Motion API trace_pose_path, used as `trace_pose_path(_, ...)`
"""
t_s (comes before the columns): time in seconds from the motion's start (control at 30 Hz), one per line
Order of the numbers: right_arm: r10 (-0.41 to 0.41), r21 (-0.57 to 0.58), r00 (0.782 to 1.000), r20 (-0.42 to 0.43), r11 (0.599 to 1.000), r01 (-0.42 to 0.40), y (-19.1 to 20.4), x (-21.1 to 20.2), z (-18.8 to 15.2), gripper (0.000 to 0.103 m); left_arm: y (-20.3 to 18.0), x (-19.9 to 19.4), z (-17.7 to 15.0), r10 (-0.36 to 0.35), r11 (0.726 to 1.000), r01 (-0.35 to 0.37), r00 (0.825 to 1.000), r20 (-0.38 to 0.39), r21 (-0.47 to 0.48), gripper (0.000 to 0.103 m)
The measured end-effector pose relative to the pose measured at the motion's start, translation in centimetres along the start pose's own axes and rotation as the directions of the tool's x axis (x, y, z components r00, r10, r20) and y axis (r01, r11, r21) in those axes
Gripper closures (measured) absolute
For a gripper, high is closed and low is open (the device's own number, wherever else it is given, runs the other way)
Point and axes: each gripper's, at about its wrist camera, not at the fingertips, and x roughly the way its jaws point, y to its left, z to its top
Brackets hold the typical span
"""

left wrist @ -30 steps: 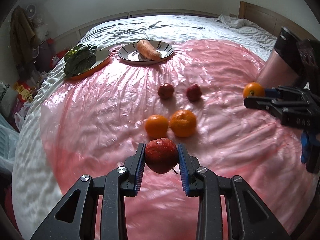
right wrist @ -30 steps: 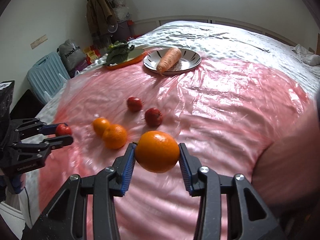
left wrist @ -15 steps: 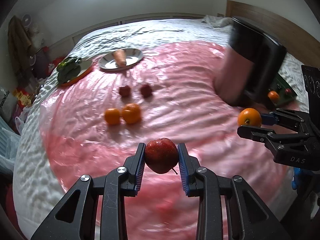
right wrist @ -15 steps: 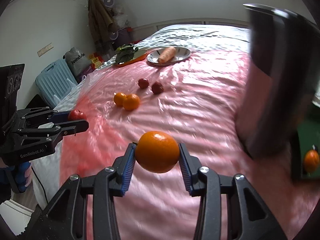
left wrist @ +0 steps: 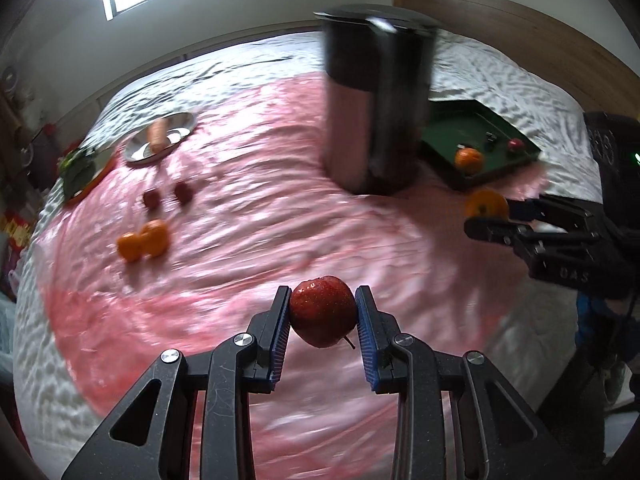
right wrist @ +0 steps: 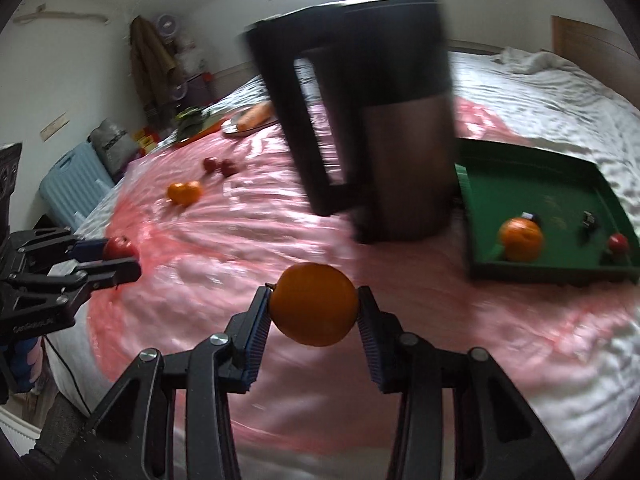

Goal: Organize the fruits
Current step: 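Carry the red apple and tangerine in both tools to the green tray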

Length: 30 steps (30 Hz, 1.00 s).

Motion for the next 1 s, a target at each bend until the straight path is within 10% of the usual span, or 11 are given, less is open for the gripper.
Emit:
trace_pose_path(0.53,-0.191,0.156,0.979,0.074,0.972,0.178,-16.9,-3.3,0.1,0.032,-16.1,5.8,6.5,-0.194,0.962,0.198,0.98,-0.04,0.188,0.076)
trace_pose_path(1.0,-0.259,0.147,0.966,0.002,0.956,0.255,-24.7,2.7,3.6,0.032,-19.4,18.3,21.1,-0.131,0.989,0.133,0.991,-0.041,0.064,0.076)
